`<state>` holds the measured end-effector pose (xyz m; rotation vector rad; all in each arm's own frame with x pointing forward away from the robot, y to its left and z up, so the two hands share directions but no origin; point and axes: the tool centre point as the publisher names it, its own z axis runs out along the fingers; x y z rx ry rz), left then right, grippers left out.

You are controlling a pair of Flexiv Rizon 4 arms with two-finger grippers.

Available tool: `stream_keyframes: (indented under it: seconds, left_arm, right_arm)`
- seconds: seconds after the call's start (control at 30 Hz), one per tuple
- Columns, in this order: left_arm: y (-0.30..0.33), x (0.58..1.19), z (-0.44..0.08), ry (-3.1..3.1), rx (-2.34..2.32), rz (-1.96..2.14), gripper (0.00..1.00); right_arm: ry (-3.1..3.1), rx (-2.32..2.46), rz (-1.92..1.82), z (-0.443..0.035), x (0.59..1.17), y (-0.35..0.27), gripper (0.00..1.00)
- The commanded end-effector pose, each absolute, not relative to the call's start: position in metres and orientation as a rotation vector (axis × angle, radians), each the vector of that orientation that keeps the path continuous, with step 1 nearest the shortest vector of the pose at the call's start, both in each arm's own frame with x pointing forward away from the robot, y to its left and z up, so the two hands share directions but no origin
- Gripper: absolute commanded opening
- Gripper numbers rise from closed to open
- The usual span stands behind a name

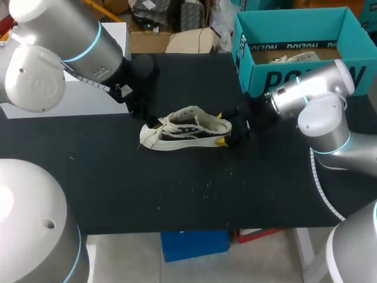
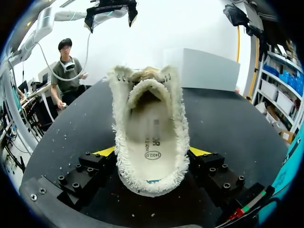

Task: Take the shoe out of the shoebox, open the shoe tongue, remove and reinsert the insole, then place the shoe into the shoebox

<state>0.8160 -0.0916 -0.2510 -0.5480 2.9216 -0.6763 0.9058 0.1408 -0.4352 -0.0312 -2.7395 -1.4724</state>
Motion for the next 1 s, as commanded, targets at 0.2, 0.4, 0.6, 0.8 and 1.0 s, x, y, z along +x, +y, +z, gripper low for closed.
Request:
stream_keyframes:
  seconds: [0.2,0.4,0.6,0.8,1.0]
  left_arm:
    - [-0.110,0.818,-0.252,2.932,-0.813,-0.458,1.00]
    - [-0.125,0.836,-0.254,2.817,-1.255,-0.179,1.00]
    - [-0.133,0.855,-0.277,2.316,-2.240,0.315,1.00]
    - [-0.133,0.855,-0.277,2.316,-2.240,0.315,1.00]
    - [-0.133,0.855,-0.277,2.316,-2.240,0.315,1.00]
  right_arm:
    - [-2.739,-0.031,-1.470,-0.439,0.907,0.143,0.00]
    - [-2.739,-0.031,-1.470,-0.439,0.907,0.143,0.00]
    - [-2.739,-0.031,-1.470,-0.439,0.907,0.143,0.00]
    - [-2.739,-0.031,-1.470,-0.439,0.907,0.143,0.00]
    - [-2.739,-0.031,-1.470,-0.439,0.907,0.143,0.00]
